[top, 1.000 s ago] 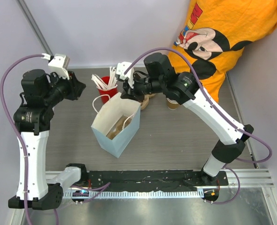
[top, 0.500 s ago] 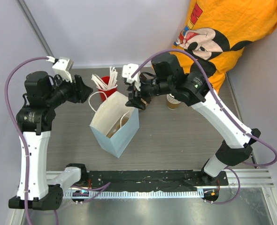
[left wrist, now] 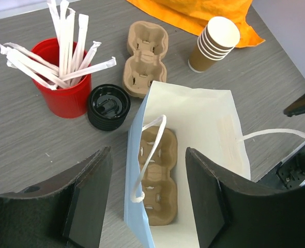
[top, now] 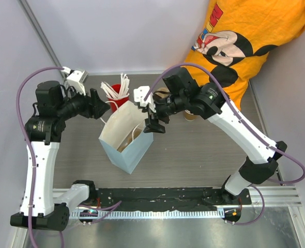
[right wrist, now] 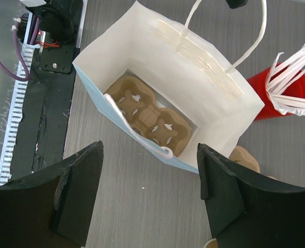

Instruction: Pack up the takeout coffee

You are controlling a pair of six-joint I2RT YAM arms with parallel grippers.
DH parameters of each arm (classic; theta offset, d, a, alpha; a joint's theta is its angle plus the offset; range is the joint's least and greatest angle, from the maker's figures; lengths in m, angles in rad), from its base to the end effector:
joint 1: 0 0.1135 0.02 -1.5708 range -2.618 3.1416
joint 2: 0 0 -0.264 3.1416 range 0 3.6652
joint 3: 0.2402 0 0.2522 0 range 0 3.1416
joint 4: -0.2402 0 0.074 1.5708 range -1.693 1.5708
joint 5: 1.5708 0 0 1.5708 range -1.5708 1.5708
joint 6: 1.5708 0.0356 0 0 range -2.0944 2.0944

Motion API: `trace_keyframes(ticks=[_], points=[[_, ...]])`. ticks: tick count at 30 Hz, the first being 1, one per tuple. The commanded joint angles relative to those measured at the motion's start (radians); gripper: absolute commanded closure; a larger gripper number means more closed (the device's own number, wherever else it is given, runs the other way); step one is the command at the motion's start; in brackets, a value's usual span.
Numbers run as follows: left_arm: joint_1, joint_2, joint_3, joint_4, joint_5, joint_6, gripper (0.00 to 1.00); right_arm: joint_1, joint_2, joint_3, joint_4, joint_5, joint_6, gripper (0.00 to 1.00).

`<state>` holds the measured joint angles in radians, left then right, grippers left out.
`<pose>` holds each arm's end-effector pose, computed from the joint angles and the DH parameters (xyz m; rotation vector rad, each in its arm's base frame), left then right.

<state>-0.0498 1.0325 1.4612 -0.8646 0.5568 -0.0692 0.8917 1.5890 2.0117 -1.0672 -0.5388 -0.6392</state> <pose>0.1758 -0.0276 0.4526 0.3379 1.9624 -0.6332 0.1787 0.2505 0.4698 -1.7307 1.3664 0.7357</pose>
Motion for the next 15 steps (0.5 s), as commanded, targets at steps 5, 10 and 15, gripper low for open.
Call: trace_keyframes(ticks=[5,10,15], points=[[0.005,-0.005,-0.030,0.045,0.046,0.022,0.52,0.000,0.054,0.042,0.039,-0.055,-0.001,0.35],[0.005,-0.005,-0.035,0.036,0.052,0.031,0.73,0.001,0.074,0.071,0.033,-0.062,0.004,0.55],[0.005,-0.008,-0.009,0.039,0.023,0.032,0.95,0.001,0.085,0.107,0.035,-0.066,0.027,0.98]])
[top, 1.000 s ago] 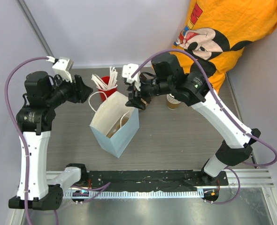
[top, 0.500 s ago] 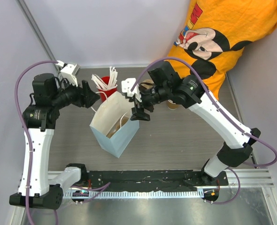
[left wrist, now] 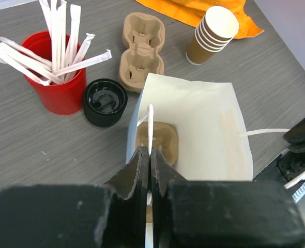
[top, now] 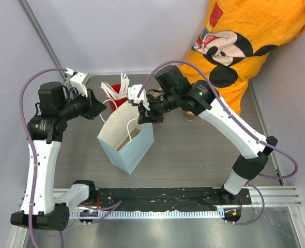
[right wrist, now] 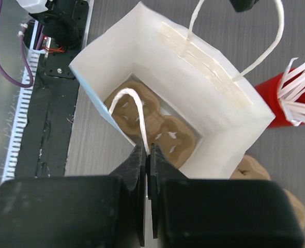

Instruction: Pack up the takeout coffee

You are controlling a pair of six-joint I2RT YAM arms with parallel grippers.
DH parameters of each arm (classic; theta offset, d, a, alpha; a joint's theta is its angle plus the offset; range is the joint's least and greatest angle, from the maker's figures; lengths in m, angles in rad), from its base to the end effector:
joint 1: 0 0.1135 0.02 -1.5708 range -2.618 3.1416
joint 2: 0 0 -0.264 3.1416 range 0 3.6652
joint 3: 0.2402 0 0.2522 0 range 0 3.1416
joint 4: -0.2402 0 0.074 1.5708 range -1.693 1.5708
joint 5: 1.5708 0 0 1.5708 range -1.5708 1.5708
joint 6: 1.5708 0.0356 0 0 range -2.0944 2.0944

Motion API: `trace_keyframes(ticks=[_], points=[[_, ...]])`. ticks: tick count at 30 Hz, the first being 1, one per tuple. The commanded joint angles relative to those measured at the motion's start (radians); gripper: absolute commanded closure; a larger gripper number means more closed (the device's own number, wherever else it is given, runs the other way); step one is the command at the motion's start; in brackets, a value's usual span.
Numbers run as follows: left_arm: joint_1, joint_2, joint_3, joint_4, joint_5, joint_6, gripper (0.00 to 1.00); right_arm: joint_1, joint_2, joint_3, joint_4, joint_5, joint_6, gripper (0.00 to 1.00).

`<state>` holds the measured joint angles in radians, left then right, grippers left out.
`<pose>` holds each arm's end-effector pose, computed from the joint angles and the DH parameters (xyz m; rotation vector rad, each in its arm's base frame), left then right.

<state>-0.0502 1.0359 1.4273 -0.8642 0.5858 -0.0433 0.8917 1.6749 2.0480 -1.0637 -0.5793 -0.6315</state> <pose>0.1800 -0.0288 0.4423 0.3732 1.9847 -0.6550 0.1944 0.2719 0.4551 -1.7599 1.3936 0.7928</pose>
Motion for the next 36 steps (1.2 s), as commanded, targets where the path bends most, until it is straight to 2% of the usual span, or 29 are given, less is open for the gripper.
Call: trace_keyframes(ticks=[1,7,15,18,25,27,36], points=[[0.006,-0.010,0.036,0.039,-0.012,0.005,0.97,0.003,0.002,0.093,0.034,-0.022,0.024,0.99],[0.006,0.016,0.153,0.028,-0.027,-0.010,0.99,0.000,0.031,0.237,0.025,0.009,0.068,0.99],[0.006,0.038,0.248,0.036,-0.014,-0.029,0.99,0.001,0.028,0.314,-0.007,0.006,0.070,0.99],[0.006,0.035,0.231,0.039,-0.004,-0.035,0.99,0.000,0.014,0.270,-0.005,-0.002,0.062,0.99],[0.004,-0.031,-0.025,0.067,0.026,-0.032,0.99,0.001,-0.107,-0.183,0.126,0.009,0.073,0.99],[0.006,-0.037,-0.080,0.077,0.020,-0.032,1.00,0.001,-0.113,-0.232,0.162,0.032,0.081,0.99],[0.006,-0.024,-0.002,0.068,-0.004,-0.024,0.99,0.001,-0.072,-0.066,0.134,0.052,0.099,0.99]])
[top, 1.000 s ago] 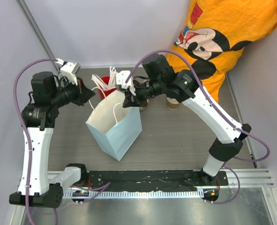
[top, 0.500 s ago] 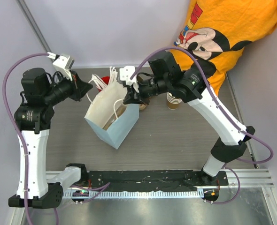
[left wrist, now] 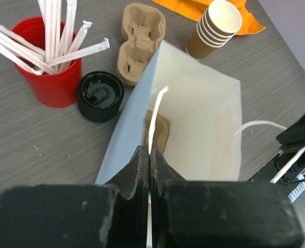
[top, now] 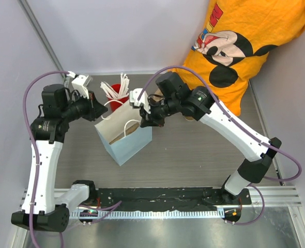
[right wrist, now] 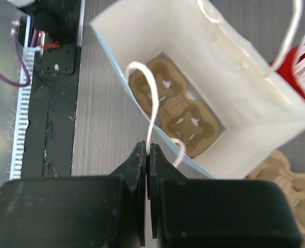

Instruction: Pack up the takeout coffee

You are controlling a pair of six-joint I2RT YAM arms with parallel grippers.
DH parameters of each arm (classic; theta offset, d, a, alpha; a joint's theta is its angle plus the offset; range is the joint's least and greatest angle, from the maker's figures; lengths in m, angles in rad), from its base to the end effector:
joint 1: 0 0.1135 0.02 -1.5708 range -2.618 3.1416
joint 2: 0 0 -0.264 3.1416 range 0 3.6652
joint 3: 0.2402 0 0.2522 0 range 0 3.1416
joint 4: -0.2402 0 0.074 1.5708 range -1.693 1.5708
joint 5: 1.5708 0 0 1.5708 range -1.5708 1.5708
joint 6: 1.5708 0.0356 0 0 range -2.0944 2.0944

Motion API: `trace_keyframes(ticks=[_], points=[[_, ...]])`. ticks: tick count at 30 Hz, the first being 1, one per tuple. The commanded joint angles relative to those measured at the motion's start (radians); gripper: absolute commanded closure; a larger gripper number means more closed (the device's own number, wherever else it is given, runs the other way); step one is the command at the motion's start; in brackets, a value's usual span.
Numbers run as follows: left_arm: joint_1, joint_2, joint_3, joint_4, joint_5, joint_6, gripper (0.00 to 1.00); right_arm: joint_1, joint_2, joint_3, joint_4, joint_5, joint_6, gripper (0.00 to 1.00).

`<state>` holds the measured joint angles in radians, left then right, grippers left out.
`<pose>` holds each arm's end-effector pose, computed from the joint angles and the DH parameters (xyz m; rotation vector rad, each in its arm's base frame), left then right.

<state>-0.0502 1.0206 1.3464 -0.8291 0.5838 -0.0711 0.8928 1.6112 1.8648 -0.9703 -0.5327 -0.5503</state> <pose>0.1845 -0.0289 0.4238 0.3375 2.0229 -0.6780 0.1939 0.2696 0.4281 -1.7120 1.5190 0.7868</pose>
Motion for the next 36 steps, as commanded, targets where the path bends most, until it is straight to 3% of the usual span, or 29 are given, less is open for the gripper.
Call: trace_keyframes(ticks=[1,11,27,29,36], points=[[0.004,-0.008,0.089,0.030,-0.009,0.004,0.99,0.000,-0.001,0.131,0.036,0.007,0.020,0.99],[0.006,-0.010,0.149,0.001,-0.091,0.011,0.99,0.000,0.019,0.235,0.005,0.010,0.029,0.94],[0.006,-0.034,0.126,-0.018,-0.101,0.021,0.99,0.000,0.000,0.148,0.022,-0.020,0.038,0.93],[0.004,-0.036,0.125,-0.022,-0.133,0.017,0.99,0.000,-0.002,0.140,0.022,-0.021,0.036,0.89],[0.006,-0.057,0.117,-0.048,-0.262,0.039,1.00,0.000,-0.004,0.145,0.012,0.003,0.021,0.48]])
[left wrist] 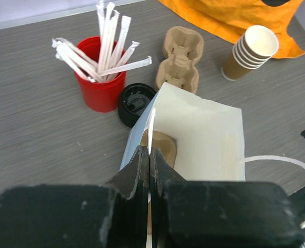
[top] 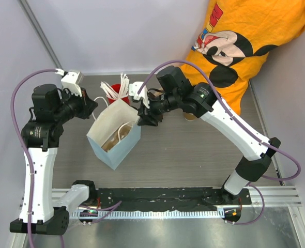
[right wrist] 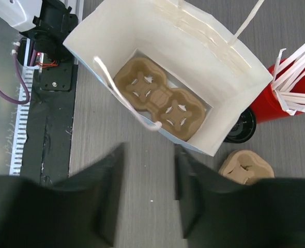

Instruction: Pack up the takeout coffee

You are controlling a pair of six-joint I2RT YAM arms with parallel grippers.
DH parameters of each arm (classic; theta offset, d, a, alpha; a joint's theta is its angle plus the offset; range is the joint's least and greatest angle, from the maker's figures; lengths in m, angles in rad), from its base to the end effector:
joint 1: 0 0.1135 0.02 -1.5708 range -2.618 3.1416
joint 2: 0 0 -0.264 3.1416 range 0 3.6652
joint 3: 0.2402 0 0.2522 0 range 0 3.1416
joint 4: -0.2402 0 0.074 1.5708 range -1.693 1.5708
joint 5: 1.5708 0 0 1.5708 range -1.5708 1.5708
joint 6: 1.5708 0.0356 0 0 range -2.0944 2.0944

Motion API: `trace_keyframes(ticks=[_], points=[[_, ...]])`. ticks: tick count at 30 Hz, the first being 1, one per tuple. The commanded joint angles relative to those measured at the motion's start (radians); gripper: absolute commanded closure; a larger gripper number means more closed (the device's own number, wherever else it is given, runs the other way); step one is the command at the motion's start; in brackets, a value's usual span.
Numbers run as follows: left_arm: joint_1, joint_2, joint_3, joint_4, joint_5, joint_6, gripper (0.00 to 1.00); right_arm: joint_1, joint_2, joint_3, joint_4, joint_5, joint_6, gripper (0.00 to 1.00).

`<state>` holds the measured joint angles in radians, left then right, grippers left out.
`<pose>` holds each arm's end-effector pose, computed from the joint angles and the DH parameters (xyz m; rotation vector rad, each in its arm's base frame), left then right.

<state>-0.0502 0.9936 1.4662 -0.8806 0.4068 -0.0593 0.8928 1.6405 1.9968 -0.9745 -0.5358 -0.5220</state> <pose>0.1638 -0.0223 0.4573 0.2562 1.9569 -0.4731 0.1943 0.2702 0.4579 -1.6490 1.4542 0.7943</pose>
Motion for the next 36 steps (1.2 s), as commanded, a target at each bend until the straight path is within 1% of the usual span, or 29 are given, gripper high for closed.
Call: trace_keyframes(ticks=[1,3,6,11,17,19,20,23,31,36], points=[[0.004,-0.032,-0.001,-0.004,-0.097,0.029,1.00,0.000,-0.031,0.016,0.013,0.008,-0.010,0.45],[0.004,-0.036,0.002,-0.009,-0.132,0.029,1.00,0.000,-0.030,0.028,0.007,0.017,-0.010,0.36],[0.006,-0.049,-0.004,-0.020,-0.189,0.033,1.00,0.000,-0.031,0.049,-0.004,0.034,-0.012,0.28],[0.006,-0.070,-0.023,-0.035,-0.295,0.047,1.00,-0.002,-0.033,0.072,0.002,0.083,0.000,0.23],[0.006,-0.088,-0.040,-0.049,-0.353,0.056,0.99,-0.002,-0.033,0.071,0.052,0.171,0.036,0.21],[0.007,-0.093,-0.040,-0.050,-0.382,0.056,0.99,-0.006,-0.031,0.056,0.078,0.212,0.043,0.20],[0.006,-0.096,-0.040,-0.050,-0.401,0.081,0.99,-0.015,-0.033,0.045,0.089,0.221,0.059,0.18],[0.009,-0.102,-0.030,-0.054,-0.460,0.093,0.99,-0.035,-0.034,0.034,0.115,0.240,0.077,0.16],[0.016,-0.113,0.017,-0.092,-0.548,0.128,0.97,-0.066,-0.037,0.028,0.148,0.261,0.093,0.15],[0.026,-0.110,-0.018,-0.064,-0.626,0.165,0.96,-0.081,-0.051,0.013,0.161,0.263,0.096,0.15]])
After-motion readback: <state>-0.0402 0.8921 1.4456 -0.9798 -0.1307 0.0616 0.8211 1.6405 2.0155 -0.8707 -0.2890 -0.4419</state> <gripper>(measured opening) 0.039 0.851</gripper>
